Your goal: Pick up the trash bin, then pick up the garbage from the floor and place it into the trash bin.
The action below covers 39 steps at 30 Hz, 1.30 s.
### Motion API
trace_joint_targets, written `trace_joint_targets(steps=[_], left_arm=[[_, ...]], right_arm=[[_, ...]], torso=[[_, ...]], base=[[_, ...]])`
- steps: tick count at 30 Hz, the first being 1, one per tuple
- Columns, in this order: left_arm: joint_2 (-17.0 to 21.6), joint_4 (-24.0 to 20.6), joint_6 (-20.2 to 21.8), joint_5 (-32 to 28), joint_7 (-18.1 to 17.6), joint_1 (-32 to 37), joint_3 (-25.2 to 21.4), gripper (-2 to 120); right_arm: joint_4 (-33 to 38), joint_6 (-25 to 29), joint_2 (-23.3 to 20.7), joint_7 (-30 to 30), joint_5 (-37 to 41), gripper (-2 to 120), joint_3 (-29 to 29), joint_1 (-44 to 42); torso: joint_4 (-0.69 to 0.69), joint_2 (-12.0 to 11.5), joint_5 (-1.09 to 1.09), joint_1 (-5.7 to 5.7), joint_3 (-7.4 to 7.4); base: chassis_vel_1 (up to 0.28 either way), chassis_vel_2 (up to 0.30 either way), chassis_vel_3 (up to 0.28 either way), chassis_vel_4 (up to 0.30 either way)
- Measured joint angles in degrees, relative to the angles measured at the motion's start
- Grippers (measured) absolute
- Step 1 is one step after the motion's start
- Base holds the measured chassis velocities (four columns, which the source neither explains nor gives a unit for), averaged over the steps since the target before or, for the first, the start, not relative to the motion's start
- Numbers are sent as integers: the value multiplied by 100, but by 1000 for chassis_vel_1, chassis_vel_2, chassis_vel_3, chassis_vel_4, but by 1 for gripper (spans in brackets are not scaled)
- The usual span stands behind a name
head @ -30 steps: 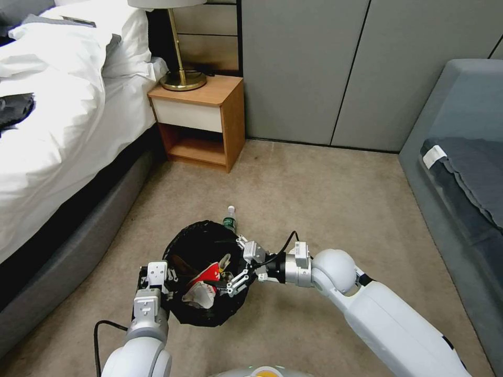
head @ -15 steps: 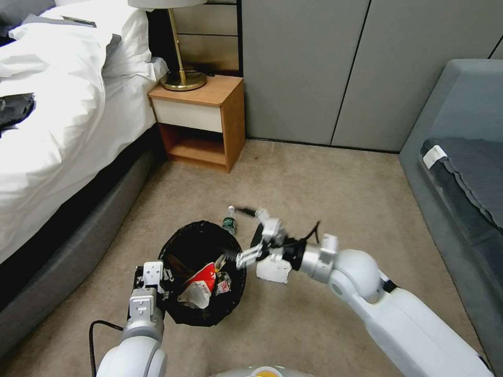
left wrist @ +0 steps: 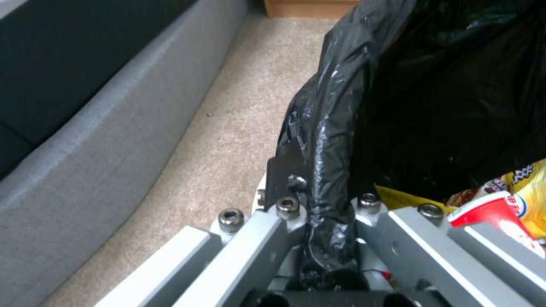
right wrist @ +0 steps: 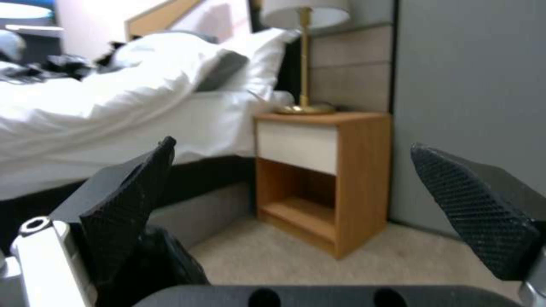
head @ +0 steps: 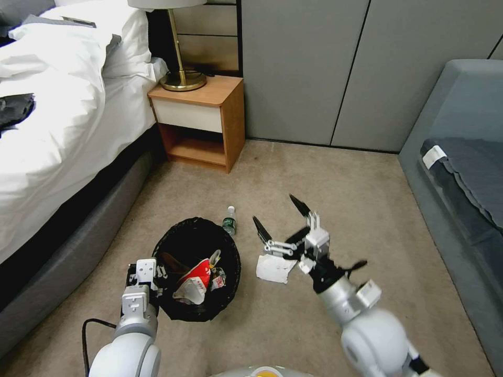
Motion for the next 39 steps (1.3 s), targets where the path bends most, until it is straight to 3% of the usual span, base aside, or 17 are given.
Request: trace_joint_targets(steps=[11,23,26,27,29,30,36,39], left_arm=[[-10,-45,-32,-7,-2,38,-10,0],[-66,-29,-146,50,11,80,33,0],[-79,-24,-160,73,20,75,52,0],[-79,-24,-160,73,20,75,52,0],[-86,-22,-161,86,20,69,64,0],[-92,-22,-159,104,23,71,82,0],[-98,-21,-145,132,23,99,84,0],[-105,-12,-144,138,23,105,84,0]], right_arm=[[-309,45,128,211,-26,100,74,-2],[-692,-1249,9,1211,329,100,25,784],[-1040,-2007,8,1474,601,100,-47,1069],[-1040,-2007,8,1474,601,100,-47,1069],[-1365,-2283,18,1525,649,100,-105,1257],[-1855,-2487,42,1544,683,100,-195,1502],[-3361,-2531,108,1236,621,100,-420,2175],[-3730,-2487,163,1130,580,100,-464,2351]], torso=[[0,0,0,0,0],[1,0,1,0,0],[1,0,1,0,0],[1,0,1,0,0],[1,0,1,0,0],[1,0,1,0,1],[1,0,0,1,1],[1,0,1,1,1]], base=[[0,0,0,0],[0,0,0,0],[0,0,0,0],[0,0,0,0],[0,0,0,0],[0,0,0,0],[0,0,0,0],[0,0,0,0]])
